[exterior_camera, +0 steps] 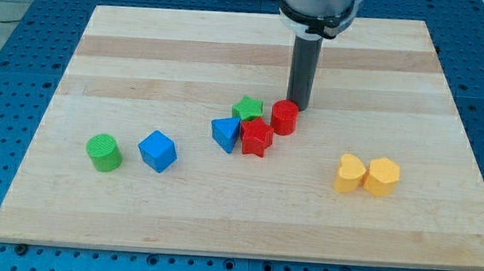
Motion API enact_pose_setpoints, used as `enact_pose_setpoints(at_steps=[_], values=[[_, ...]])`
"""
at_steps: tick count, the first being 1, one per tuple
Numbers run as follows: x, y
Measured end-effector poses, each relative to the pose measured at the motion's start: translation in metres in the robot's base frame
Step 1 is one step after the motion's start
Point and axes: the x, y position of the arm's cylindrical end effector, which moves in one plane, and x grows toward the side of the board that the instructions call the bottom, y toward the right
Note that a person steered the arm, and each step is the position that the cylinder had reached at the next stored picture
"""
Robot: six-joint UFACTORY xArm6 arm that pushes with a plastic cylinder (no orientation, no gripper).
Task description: Place the yellow heart above the red circle
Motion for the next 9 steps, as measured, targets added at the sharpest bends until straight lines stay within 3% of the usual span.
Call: enact_pose_setpoints(at_steps=[4,6,7,8,9], values=[[0.007,-0.001],[0.021,0.136],[0.069,0.203],[0.135,0.220],[0.170,0.189]])
